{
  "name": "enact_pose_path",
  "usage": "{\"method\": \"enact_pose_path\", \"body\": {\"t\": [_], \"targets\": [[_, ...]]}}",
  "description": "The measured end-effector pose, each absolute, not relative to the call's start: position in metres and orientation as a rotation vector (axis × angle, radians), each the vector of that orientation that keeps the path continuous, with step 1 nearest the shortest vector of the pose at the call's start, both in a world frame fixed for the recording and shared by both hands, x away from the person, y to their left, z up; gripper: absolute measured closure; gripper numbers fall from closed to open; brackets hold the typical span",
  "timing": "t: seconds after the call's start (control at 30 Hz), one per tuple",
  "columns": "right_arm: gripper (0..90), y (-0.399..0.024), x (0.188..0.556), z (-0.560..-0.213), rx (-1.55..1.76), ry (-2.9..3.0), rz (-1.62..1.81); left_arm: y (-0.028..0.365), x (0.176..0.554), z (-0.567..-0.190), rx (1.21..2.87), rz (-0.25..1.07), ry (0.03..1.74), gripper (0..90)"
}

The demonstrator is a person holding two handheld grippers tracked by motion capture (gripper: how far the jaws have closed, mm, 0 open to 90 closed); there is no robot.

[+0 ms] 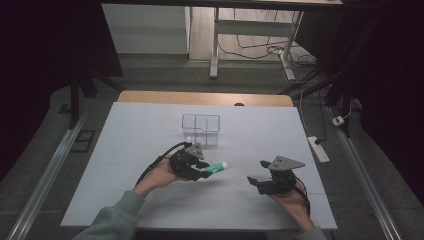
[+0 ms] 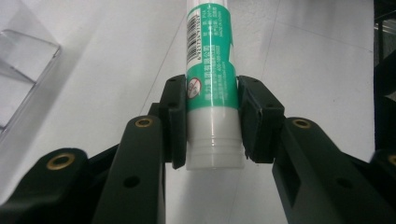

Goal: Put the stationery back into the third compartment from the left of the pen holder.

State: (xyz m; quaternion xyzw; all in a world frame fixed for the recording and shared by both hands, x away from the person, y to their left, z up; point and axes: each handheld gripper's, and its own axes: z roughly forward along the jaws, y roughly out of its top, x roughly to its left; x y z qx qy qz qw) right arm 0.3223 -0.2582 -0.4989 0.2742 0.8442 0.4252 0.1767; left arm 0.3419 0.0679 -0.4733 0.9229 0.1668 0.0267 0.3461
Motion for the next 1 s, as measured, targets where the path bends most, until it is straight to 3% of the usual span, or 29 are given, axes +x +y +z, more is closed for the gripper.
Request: {"method": "enact_pose_path", "body": {"t": [1.0], "targets": [[22.0, -0.218, 0.314, -0.496, 0.617, 2.423, 1.116, 0.043, 0.349, -0.479, 2.432, 0.003, 0.388, 64.6]]}}
